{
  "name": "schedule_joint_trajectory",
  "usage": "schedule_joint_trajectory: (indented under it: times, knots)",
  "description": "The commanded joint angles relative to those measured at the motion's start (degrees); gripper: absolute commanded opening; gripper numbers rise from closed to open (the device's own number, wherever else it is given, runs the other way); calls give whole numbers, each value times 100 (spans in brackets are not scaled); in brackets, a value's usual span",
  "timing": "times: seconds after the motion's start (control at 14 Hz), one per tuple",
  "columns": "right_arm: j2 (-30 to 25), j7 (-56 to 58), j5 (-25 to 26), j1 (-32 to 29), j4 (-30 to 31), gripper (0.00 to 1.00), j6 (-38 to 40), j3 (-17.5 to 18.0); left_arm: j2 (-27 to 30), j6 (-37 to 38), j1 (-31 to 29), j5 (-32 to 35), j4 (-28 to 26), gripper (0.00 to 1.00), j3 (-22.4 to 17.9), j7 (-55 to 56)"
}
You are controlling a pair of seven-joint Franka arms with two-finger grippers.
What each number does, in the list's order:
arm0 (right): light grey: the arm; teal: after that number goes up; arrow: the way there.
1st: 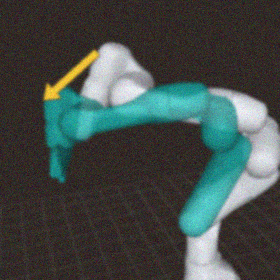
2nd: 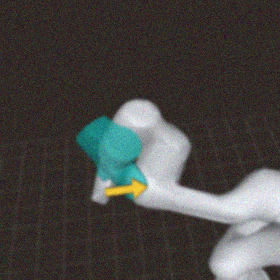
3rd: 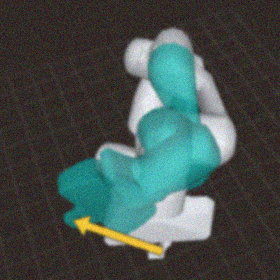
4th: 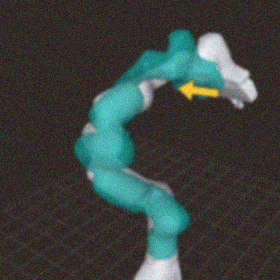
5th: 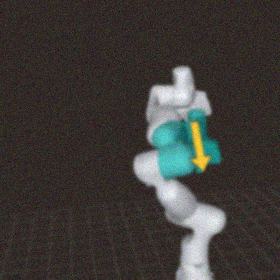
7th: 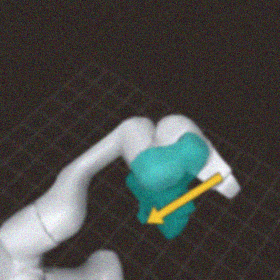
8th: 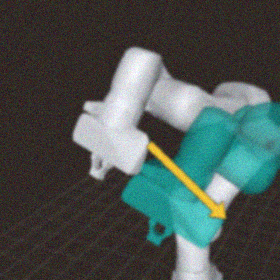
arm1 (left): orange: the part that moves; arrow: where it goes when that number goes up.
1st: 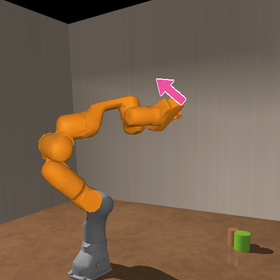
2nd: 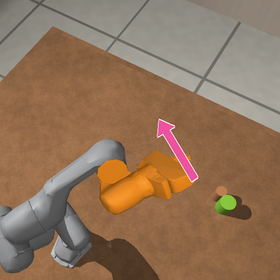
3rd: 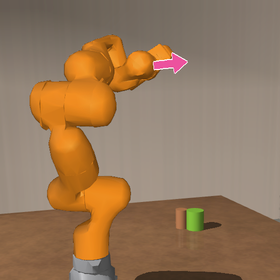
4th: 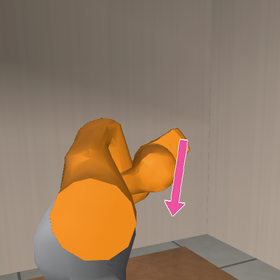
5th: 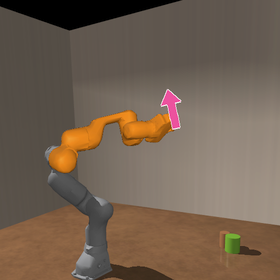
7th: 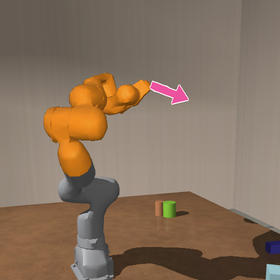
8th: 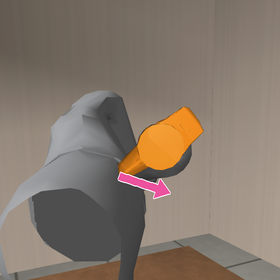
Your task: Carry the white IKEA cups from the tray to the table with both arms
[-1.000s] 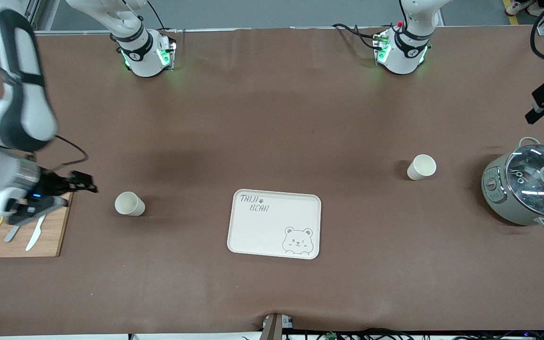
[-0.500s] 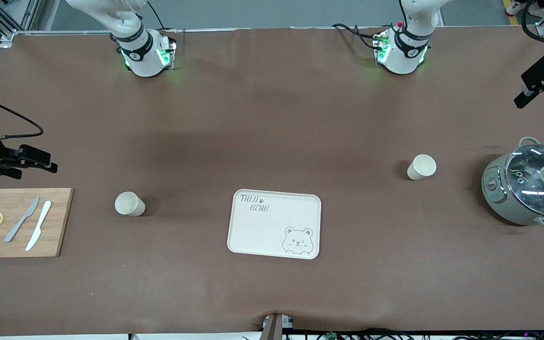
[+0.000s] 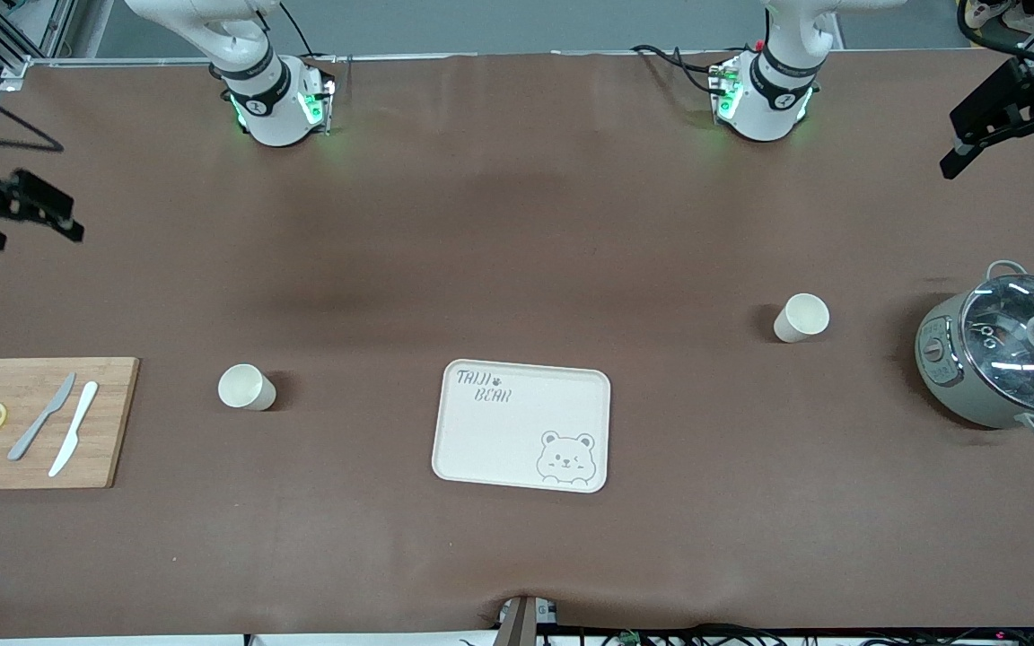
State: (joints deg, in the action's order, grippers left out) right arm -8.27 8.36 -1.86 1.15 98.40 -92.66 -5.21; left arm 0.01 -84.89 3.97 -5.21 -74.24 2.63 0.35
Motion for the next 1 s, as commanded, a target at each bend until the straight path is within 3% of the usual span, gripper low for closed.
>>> schedule_joint_trajectory:
  times: [0.0, 0.64, 0.93]
  knots:
    - [-307, -98, 142, -88, 399, 100, -112, 20, -106, 34, 78, 117, 199, 100, -43, 0]
    - [-228, -485, 308, 52, 338, 100, -95, 46, -18, 105, 43, 214, 199, 100, 36, -88]
    - [-17, -467, 318, 53, 241, 100, -95, 38, 60, 403, 25, 302, 164, 100, 256, 141]
